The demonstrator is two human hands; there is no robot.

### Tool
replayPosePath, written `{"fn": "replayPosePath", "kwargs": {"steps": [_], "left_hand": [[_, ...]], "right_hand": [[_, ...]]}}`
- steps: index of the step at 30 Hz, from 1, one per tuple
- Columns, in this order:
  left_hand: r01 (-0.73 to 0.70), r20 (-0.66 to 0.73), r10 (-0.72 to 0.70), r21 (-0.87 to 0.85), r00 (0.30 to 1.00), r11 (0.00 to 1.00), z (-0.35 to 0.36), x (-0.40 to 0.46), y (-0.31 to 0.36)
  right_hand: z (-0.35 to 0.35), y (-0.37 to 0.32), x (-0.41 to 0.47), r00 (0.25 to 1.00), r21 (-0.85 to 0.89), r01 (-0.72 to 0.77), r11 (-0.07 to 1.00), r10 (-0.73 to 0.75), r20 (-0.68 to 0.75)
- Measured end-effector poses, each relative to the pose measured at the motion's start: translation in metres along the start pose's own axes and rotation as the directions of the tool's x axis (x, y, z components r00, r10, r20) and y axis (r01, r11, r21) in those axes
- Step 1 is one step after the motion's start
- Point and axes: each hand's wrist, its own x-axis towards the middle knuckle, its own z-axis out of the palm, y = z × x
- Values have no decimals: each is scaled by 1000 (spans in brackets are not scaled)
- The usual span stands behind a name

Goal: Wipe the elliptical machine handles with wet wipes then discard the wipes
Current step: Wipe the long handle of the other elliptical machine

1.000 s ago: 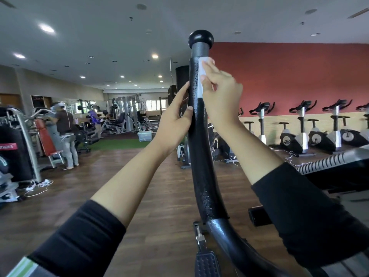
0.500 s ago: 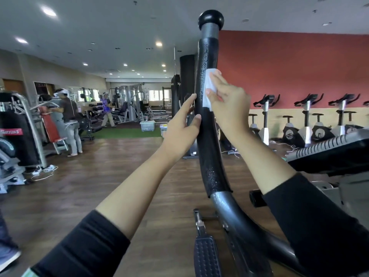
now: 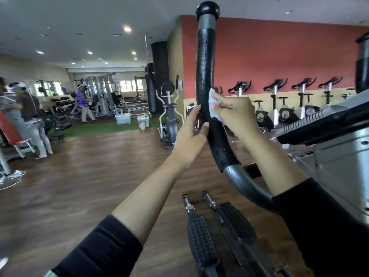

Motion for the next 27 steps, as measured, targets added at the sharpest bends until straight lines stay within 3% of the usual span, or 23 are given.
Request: {"fn": "replayPosePath", "kwargs": {"steps": [7,12,22,27], "left_hand": [[1,72,2,-49,997,999,2,-28,-4],[26,115,-18,-73,993,997,3,-45,-5],[48,108,-38,-91,993,995,9,-68,-8],[89,82,-78,-132,994,987,13,-68,-9]], "right_hand": [[-22,0,-64,999,-195,-24,981,32,38],[-21,-8,-60,994,-165,-102,981,107,21],[-36,2,-110,998,-270,-8,963,26,61],[-32,-5,-95,998,-206,-15,978,27,55]]}}
